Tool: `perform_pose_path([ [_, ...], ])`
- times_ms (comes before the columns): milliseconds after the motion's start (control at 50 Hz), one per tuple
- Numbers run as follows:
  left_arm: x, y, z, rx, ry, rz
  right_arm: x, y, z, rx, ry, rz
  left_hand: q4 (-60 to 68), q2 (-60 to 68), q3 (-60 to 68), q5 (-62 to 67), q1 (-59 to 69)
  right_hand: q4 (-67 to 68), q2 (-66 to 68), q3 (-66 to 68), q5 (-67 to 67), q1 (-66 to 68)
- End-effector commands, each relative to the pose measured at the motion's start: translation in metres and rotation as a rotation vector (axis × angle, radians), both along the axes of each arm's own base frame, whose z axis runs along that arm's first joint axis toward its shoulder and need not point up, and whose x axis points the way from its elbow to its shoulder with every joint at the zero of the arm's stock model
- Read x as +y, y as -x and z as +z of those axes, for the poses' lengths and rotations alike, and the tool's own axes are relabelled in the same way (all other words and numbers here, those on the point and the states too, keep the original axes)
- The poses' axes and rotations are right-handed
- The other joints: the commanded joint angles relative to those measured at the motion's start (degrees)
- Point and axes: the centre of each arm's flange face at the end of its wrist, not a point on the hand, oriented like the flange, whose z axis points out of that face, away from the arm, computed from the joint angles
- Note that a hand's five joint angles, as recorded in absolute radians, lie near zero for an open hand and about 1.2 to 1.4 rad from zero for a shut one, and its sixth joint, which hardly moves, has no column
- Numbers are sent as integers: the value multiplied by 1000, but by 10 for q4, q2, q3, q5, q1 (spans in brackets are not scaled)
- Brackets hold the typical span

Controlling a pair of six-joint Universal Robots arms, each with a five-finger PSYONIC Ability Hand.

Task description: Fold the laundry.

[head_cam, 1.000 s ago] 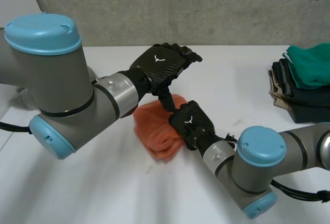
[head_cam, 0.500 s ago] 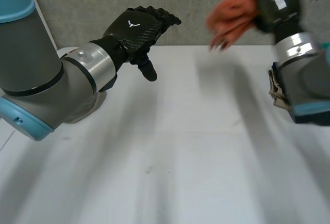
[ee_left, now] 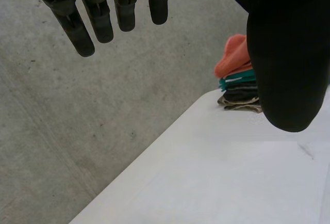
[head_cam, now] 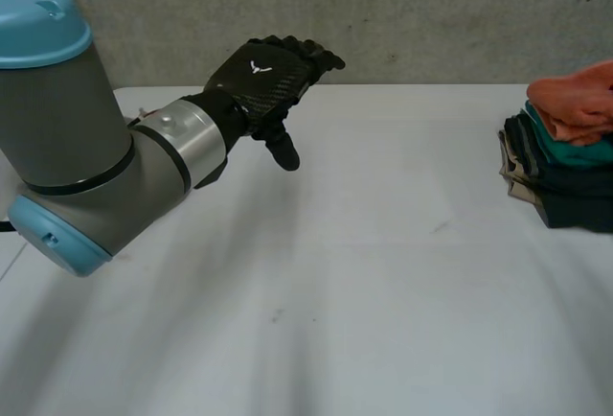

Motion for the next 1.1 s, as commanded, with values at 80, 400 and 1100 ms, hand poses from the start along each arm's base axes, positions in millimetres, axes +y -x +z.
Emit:
perform_pose_path([
  [80, 2, 1, 2, 2, 5, -3, 25, 15, 54, -21, -52, -61, 1, -2, -5, -13, 9, -431, -388, -395, -366, -353],
  [400, 6, -8, 34, 51, 82, 21, 85, -77, 186, 67, 40, -116, -3, -6, -8, -17, 6, -431, -388, -395, -366, -353],
  [1100, -243, -242, -202, -644, 168, 535, 254, -246, -3, 371, -371, 423, 237, 234, 232, 223, 246, -431, -388, -395, -366, -353],
])
